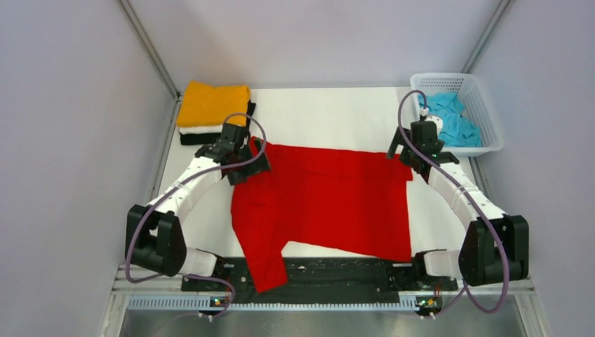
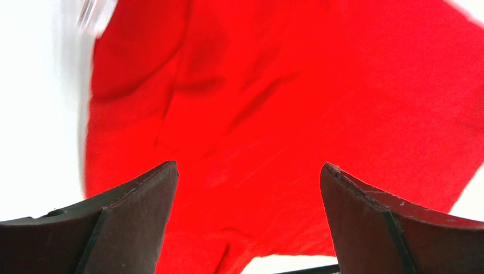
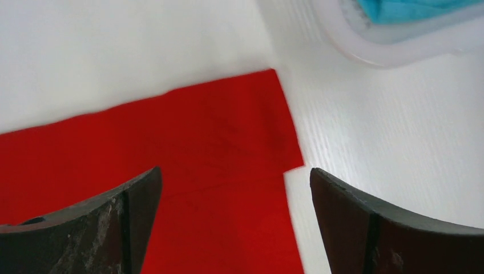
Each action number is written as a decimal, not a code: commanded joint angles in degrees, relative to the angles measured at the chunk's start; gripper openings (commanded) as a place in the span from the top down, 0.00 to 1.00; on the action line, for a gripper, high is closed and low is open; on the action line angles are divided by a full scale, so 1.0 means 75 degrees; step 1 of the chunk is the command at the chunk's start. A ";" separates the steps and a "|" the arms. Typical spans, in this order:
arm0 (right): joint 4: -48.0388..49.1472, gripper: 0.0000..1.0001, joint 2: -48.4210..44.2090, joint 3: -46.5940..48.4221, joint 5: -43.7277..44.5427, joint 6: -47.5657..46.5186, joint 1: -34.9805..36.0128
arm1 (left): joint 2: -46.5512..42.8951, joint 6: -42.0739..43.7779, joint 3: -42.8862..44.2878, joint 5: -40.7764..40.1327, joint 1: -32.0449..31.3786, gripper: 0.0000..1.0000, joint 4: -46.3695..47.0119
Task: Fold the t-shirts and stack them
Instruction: Fold the flattened tshirt in 1/3 of the way, then grab the side of the flattened tshirt furthest away from the robot with both arms, then fold the other side of the tshirt into a rectangle
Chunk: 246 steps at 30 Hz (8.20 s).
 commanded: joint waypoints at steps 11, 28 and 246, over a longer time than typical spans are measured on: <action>0.2918 0.01 0.2507 0.0216 -0.2423 0.0736 -0.0066 | 0.5133 0.0637 0.4836 0.0359 0.0083 0.01 0.1037; 0.2439 0.01 0.4810 0.1609 -0.1193 0.1632 -0.0649 | 0.7751 -0.0033 0.6982 0.0139 0.0710 0.01 0.1274; 0.1694 1.00 0.0675 -0.0926 0.0253 0.2412 -0.0001 | 0.4261 0.3421 0.4813 0.1074 0.0444 1.00 0.2808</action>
